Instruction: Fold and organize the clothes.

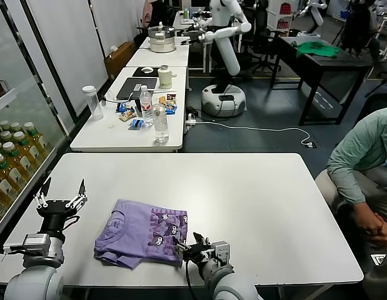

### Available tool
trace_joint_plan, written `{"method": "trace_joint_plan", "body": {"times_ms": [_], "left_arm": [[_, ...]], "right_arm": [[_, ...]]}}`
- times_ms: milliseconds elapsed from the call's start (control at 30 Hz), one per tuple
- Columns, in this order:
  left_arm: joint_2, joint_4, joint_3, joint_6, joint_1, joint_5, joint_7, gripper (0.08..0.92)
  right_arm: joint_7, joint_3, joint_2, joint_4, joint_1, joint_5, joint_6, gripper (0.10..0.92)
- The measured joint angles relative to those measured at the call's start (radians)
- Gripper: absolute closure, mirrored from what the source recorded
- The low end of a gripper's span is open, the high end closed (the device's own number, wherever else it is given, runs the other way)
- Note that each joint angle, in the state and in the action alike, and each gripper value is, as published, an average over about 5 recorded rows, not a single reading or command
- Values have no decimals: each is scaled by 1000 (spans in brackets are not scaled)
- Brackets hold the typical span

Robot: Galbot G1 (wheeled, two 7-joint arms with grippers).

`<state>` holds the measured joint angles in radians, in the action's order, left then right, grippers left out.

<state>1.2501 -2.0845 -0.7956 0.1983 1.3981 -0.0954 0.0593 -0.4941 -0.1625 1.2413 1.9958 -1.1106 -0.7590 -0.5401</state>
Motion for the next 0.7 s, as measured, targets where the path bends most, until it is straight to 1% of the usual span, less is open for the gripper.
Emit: {"method": "trace_joint_plan", "body": {"times_ms": [433,600,700], "left_arm": [[4,17,6,-10,-3,5,6,177],[7,27,7,-16,-5,7,7,177],[9,34,8,-18,-10,8,8,177]], "right_arm": [[-39,-20,37,-58,38,-41,40,690],[-29,-6,28,-50,42,-45,40,837],[-19,16,11,-25,40,-45,31,901]]}}
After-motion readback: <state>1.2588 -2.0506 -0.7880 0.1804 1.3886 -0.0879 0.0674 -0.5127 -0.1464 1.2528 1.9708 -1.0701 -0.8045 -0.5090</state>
